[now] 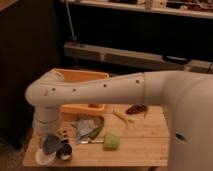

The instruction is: Place sponge in paper cup

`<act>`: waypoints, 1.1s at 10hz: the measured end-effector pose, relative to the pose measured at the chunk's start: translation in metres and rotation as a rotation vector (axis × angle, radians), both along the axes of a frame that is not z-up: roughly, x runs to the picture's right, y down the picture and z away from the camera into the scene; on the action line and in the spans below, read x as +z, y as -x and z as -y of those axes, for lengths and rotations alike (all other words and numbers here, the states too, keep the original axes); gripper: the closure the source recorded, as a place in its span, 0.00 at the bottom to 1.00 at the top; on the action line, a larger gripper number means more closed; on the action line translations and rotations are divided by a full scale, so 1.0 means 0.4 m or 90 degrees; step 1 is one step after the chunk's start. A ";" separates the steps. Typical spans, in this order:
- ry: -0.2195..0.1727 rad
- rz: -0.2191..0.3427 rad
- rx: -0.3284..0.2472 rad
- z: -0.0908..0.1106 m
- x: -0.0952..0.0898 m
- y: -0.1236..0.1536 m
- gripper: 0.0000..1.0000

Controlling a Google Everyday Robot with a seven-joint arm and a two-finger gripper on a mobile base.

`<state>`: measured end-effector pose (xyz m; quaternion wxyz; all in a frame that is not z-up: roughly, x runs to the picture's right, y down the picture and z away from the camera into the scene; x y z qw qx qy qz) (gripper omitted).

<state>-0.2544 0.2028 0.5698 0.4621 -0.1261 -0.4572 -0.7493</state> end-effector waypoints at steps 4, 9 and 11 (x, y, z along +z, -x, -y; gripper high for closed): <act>0.009 0.026 -0.038 -0.017 -0.004 0.060 0.86; -0.032 0.077 -0.111 -0.056 -0.005 0.116 0.86; -0.043 0.125 -0.151 -0.088 0.000 0.143 0.86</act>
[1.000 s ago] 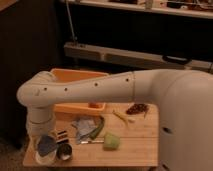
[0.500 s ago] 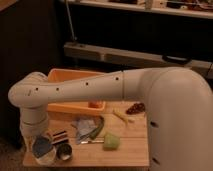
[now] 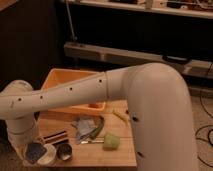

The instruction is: Place sponge in paper cup

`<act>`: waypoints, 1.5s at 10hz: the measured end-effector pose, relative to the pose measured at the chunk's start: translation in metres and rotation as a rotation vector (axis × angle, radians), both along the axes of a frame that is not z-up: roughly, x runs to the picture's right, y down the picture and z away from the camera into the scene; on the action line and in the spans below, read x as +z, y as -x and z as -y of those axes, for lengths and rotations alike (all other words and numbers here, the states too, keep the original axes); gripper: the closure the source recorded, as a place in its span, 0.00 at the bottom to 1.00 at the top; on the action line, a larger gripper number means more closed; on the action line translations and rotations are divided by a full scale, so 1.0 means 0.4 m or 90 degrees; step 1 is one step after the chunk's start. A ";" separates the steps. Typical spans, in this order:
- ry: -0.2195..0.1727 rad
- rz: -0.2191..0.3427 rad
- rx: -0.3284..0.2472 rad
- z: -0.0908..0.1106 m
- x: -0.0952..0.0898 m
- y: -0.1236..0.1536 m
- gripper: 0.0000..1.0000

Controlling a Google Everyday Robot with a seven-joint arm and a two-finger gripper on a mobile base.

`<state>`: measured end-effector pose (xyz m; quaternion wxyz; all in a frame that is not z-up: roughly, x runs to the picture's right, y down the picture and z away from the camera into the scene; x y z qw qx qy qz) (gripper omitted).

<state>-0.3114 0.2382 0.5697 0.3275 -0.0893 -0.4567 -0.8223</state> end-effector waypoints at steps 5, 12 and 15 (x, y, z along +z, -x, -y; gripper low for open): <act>0.073 0.057 -0.010 -0.027 0.053 -0.040 0.86; 0.102 0.047 -0.053 -0.073 0.077 -0.096 0.86; 0.095 0.044 -0.064 -0.080 0.083 -0.093 0.66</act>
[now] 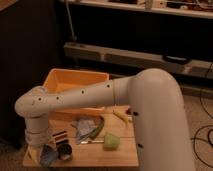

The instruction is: Place sponge in paper cup

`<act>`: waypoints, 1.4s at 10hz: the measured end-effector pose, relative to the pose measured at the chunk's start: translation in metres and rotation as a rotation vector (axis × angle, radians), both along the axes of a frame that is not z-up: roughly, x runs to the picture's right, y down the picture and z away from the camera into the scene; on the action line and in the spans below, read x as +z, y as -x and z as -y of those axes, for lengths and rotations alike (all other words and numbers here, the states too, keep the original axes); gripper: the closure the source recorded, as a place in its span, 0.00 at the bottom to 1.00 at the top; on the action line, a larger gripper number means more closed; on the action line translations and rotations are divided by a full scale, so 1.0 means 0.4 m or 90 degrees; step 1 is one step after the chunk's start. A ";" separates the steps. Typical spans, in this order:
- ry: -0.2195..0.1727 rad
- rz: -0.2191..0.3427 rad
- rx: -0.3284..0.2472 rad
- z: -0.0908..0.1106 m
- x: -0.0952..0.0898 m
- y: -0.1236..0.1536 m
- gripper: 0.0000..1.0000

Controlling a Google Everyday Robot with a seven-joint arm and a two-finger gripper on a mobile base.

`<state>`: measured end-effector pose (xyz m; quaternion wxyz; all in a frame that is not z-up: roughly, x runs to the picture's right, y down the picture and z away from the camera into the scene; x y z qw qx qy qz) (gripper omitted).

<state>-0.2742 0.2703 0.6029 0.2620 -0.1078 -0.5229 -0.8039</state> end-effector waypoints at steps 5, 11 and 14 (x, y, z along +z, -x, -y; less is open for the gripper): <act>-0.009 0.001 -0.007 0.004 0.012 0.030 0.22; -0.030 -0.020 -0.030 0.021 0.009 0.023 0.20; -0.040 -0.032 -0.026 0.040 -0.005 -0.006 0.20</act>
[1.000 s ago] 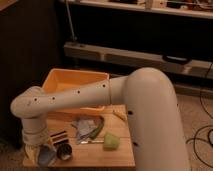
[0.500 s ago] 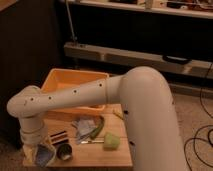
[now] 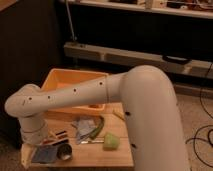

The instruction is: Place sponge in paper cup

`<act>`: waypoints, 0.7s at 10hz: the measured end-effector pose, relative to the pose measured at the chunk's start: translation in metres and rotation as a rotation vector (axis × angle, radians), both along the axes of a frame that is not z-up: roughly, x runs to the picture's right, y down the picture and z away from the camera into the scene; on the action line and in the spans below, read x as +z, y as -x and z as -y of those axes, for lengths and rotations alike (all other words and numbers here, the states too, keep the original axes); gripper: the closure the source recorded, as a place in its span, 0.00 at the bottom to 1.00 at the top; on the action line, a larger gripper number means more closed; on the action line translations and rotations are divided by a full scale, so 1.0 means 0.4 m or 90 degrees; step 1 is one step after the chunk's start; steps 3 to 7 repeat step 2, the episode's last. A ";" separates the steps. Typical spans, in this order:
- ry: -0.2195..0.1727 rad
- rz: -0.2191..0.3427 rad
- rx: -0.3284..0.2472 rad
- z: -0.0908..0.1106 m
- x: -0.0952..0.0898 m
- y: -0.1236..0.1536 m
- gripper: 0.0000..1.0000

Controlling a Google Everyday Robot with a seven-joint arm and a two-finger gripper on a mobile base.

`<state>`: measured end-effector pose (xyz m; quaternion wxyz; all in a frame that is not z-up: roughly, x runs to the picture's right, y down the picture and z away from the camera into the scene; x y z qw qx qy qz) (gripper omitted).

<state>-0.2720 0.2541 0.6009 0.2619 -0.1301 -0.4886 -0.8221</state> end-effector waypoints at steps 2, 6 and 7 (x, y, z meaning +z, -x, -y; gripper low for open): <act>-0.007 0.026 0.039 0.031 -0.032 0.001 0.20; -0.007 0.026 0.039 0.031 -0.032 0.001 0.20; -0.007 0.026 0.039 0.031 -0.032 0.001 0.20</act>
